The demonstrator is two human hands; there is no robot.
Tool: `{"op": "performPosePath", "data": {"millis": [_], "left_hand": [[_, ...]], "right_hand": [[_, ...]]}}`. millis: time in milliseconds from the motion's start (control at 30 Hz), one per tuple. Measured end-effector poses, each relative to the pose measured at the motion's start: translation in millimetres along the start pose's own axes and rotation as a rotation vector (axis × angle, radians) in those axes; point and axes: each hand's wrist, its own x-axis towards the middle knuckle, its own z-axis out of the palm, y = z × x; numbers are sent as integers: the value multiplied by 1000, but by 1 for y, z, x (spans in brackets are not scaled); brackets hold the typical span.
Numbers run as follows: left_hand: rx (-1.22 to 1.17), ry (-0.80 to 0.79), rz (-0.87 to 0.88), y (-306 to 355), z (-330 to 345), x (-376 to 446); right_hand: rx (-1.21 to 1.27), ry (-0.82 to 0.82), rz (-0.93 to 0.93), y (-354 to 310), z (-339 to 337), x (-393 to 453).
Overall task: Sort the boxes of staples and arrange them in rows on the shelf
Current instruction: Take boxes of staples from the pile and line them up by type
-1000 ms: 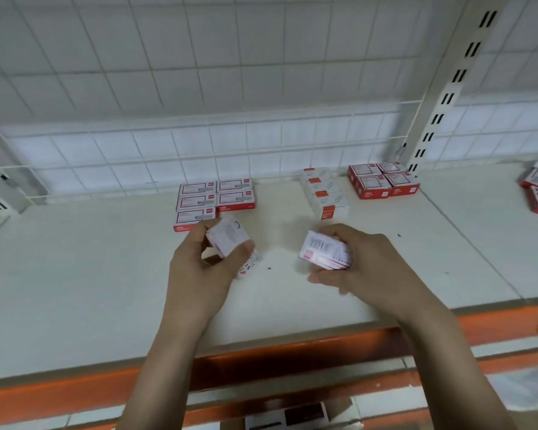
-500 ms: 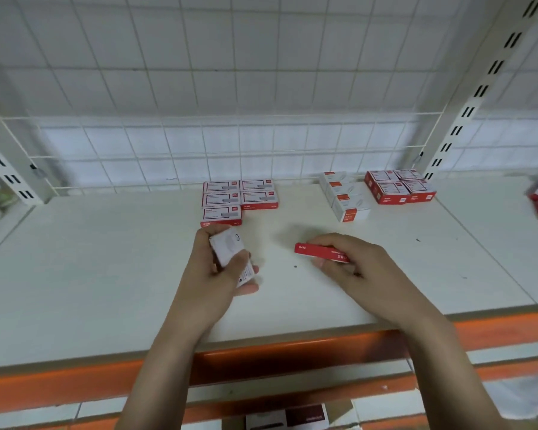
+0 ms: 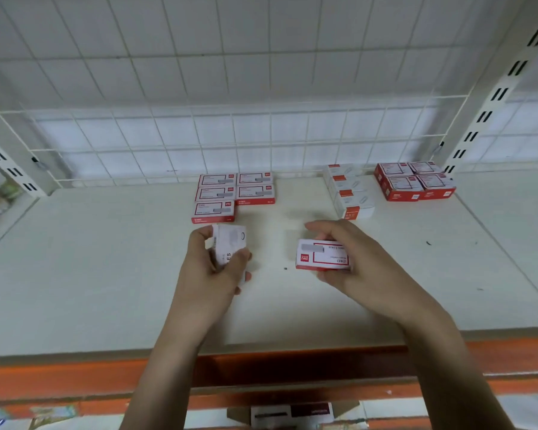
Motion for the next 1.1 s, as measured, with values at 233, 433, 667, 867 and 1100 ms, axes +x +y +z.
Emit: {"op": "performPosePath", "data": {"millis": [233,433,667,867,1100], "left_hand": [[35,-28,44,3,14,5],[34,-18,63,7,10,14],[100,-59,88,8,-22,32],[126,-94,110,10,-59,47],[115,-138,119,8,-84,56]], "right_hand": [[-96,-21,56,10,-11,2],[-227,87,108,3,-7,15],[-209,339,251,-19,23,42],[-198,222,389,-51,62,58],[-326,295,410,-64,76,66]]}}
